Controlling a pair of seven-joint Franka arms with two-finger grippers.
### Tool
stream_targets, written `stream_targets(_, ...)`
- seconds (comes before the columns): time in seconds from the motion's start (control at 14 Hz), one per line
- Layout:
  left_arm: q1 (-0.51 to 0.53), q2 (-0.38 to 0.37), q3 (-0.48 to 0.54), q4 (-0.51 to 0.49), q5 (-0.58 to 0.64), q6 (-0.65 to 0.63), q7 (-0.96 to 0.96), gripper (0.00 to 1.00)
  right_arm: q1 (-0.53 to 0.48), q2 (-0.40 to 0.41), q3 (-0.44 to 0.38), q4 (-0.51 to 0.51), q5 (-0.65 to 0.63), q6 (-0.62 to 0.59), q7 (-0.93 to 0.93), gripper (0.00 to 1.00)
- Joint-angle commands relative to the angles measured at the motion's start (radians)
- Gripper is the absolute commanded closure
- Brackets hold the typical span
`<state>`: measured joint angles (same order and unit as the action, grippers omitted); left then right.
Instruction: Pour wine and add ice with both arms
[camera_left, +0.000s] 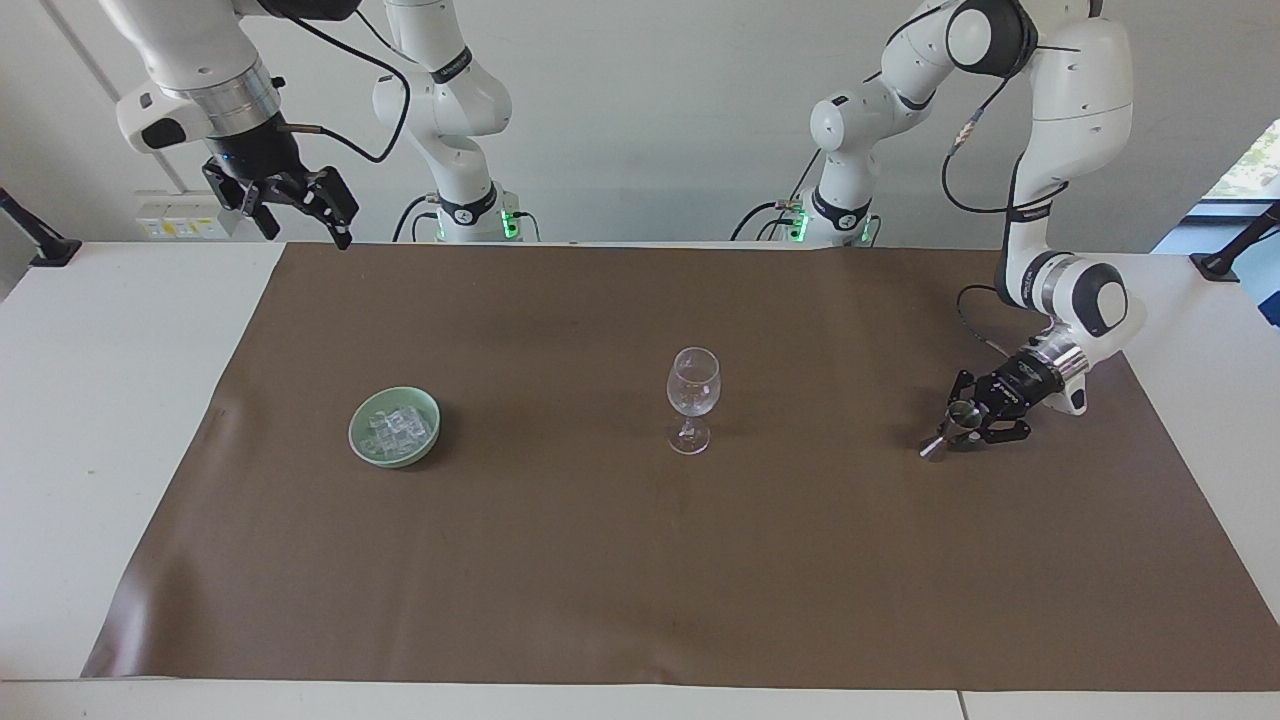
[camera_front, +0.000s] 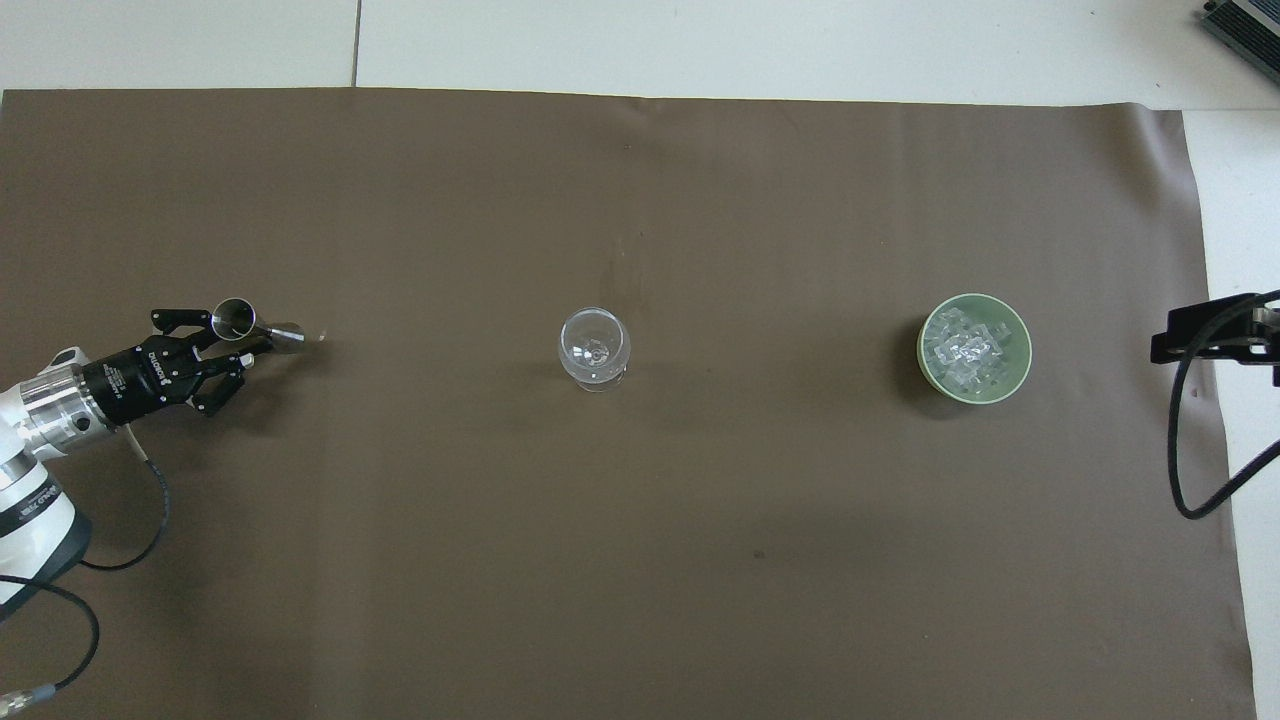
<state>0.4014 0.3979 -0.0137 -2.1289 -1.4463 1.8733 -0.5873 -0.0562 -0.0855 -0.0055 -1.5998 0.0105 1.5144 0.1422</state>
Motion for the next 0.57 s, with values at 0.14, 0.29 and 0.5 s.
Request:
stream_targets(0.14, -0.006, -0.022, -0.005, -0.025, -0.023, 0.03, 0.006, 0.65, 0.001, -0.017, -0.004, -0.014, 0.006, -0.003, -0.021, 0.0)
stream_targets(0.29, -0.015, -0.022, -0.005, -0.026, -0.025, 0.035, 0.006, 0.65, 0.001, -0.017, -0.004, -0.014, 0.006, -0.003, -0.021, 0.0)
stream_targets(0.5, -0.015, -0.022, -0.005, -0.026, -0.031, 0.04, 0.006, 0.65, 0.001, -0.017, -0.004, -0.014, 0.006, -0.003, -0.021, 0.0)
